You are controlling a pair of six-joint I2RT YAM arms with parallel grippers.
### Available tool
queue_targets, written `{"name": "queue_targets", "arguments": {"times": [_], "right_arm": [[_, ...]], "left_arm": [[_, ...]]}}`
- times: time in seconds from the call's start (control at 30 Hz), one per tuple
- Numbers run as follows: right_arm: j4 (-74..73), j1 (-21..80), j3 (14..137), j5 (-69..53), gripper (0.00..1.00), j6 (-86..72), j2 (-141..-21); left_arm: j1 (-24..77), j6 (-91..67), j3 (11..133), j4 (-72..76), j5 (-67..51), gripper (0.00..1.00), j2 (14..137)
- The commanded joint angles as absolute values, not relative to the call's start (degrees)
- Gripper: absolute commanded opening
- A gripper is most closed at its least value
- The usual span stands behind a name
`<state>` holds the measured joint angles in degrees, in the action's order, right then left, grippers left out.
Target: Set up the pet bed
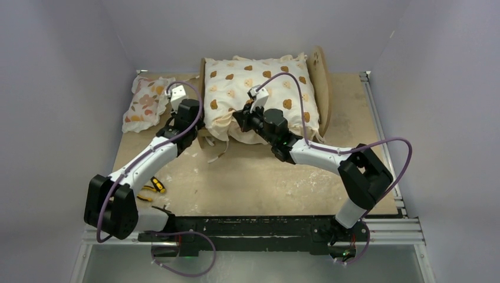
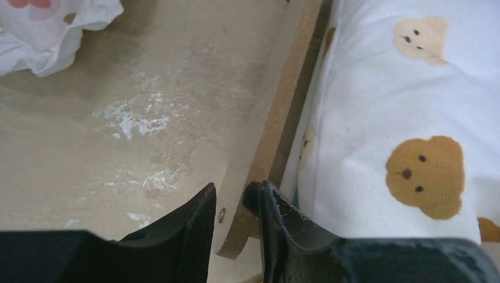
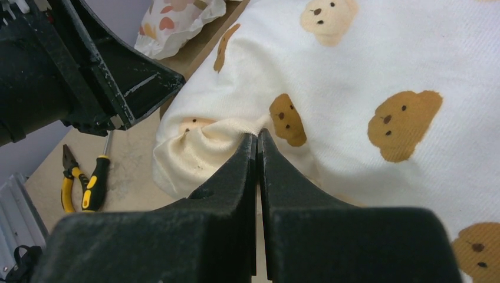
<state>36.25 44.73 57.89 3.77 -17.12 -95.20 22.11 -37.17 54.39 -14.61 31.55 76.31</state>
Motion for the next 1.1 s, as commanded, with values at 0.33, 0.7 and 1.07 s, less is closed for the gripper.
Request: {"name": "queue_targets", "arguments": {"times": [0.33,0.7,1.07], "right_arm": [[34.14,44.91,53.53,17.05,0.00,-19.16,-87.34],[33.00,44.82,52.12,19.81,0.00,-18.74,-86.73],[35.26,44.82,51.97,18.43,0.00,-19.19,-89.03]], "left_arm": [[28.69,-33.49,50.83,-1.66,13.93,0.14,77.83],[30.94,-32.06,49.75,-5.84,22.46,0.41,71.86],[43.19,-39.10,32.02,4.73,37.53,0.53,63.67]]}}
